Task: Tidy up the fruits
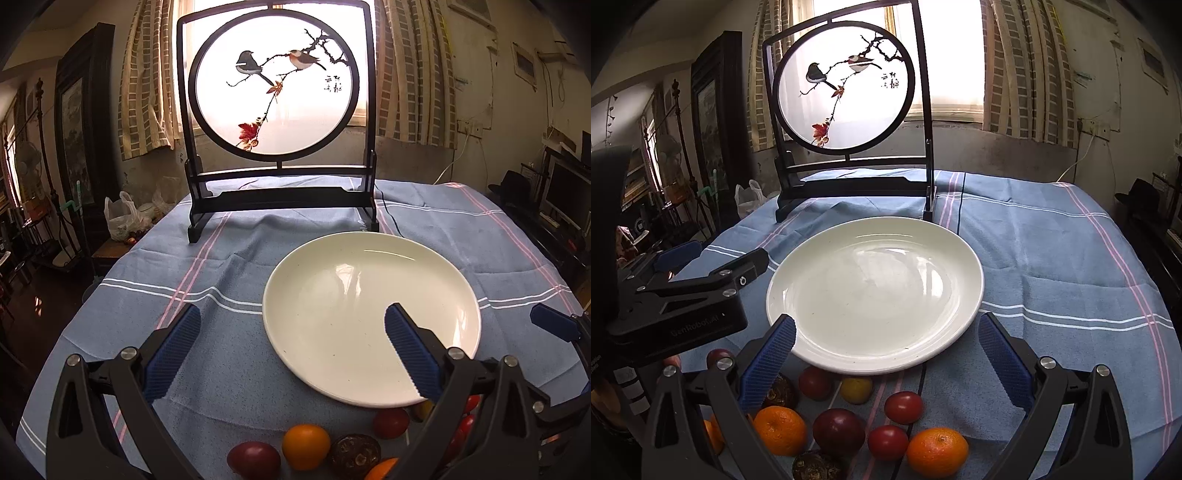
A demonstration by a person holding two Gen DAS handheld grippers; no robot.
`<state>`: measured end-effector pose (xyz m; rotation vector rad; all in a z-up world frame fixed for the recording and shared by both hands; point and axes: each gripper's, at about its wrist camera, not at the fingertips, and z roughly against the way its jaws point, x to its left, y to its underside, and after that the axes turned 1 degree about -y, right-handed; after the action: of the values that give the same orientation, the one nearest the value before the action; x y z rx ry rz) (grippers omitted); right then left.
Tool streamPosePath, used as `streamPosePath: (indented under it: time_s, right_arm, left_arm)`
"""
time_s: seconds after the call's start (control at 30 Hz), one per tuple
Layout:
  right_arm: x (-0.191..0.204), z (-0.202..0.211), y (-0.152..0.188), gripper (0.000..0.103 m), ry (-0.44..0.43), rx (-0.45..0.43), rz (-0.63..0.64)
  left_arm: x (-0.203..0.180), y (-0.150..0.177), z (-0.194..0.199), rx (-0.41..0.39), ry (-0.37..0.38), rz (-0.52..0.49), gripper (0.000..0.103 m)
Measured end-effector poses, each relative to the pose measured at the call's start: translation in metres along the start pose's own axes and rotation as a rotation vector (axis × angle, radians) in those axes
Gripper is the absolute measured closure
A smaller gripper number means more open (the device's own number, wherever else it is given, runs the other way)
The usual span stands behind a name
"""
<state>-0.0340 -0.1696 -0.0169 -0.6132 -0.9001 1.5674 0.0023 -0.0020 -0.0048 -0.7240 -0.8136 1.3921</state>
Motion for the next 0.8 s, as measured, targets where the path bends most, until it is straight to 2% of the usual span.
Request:
streamPosePath:
  time_s: [0.8]
  right_arm:
    - [0.0038, -0.0025, 0.0028, 0.004, -0.005, 0.007, 0.007]
  left_arm:
    - [-0.0005, -0.0002, 0.0017, -0.006, 0.006, 0.008, 0.005]
